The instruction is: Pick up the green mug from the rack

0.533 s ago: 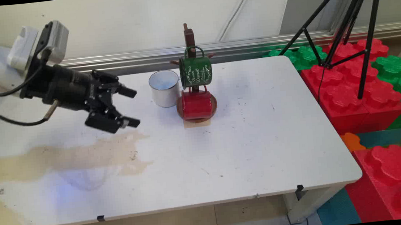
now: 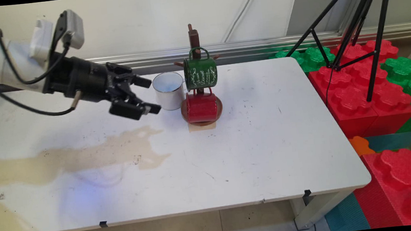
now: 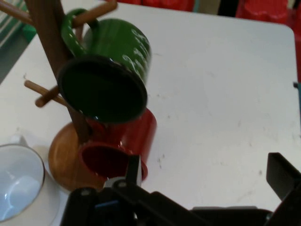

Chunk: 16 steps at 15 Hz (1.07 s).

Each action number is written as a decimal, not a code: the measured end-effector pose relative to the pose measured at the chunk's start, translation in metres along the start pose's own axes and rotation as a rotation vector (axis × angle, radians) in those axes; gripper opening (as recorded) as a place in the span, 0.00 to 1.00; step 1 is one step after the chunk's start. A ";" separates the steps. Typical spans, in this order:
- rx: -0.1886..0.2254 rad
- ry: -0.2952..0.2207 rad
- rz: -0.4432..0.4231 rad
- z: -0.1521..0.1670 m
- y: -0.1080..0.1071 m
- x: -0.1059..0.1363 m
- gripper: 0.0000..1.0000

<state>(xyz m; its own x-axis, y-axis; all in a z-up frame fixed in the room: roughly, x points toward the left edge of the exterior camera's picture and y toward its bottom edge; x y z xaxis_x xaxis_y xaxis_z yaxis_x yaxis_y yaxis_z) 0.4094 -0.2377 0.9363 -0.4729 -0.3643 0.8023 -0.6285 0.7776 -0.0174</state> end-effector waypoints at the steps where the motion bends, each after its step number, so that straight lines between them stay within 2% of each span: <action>1: 0.007 0.011 -0.015 0.005 0.000 0.001 1.00; 7: 0.033 0.066 -0.092 0.035 -0.002 0.009 1.00; 16: 0.044 0.125 -0.221 0.087 -0.006 0.016 1.00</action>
<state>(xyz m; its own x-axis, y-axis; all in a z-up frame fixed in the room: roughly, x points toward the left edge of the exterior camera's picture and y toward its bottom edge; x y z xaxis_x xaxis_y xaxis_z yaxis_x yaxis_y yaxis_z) 0.3514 -0.2927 0.8976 -0.2424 -0.4547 0.8570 -0.7357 0.6620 0.1432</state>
